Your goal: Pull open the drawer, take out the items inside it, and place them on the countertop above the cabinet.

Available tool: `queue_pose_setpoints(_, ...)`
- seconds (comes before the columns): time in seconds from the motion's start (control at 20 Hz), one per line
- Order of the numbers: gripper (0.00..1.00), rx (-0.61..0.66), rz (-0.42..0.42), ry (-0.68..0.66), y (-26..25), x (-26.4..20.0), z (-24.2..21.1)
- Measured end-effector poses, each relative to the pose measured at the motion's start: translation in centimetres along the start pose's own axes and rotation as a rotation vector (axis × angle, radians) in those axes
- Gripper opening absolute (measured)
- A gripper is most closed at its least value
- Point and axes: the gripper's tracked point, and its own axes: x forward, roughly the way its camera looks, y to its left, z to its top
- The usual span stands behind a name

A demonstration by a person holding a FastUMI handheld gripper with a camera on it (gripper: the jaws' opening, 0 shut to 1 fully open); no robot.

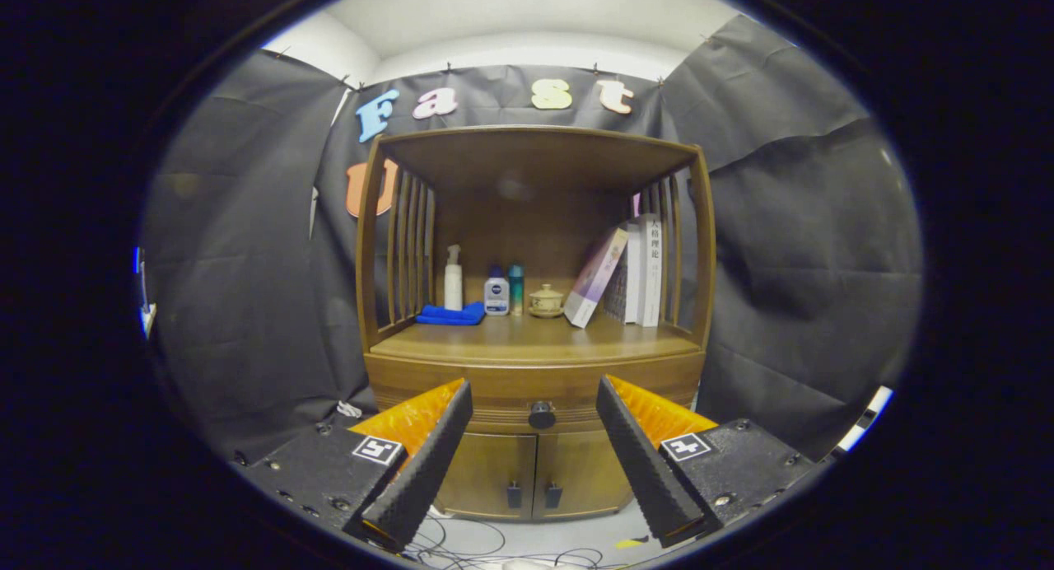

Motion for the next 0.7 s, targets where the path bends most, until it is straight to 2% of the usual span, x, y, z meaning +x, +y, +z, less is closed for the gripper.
queue_pose_setpoints(0.4, 0.99, -0.002, 0.008, 0.022, 0.0, 1.9, -1.5)
queue_pose_setpoints(0.7, 0.99, -0.006, 0.031, 0.052, -0.5, 4.8, -5.1)
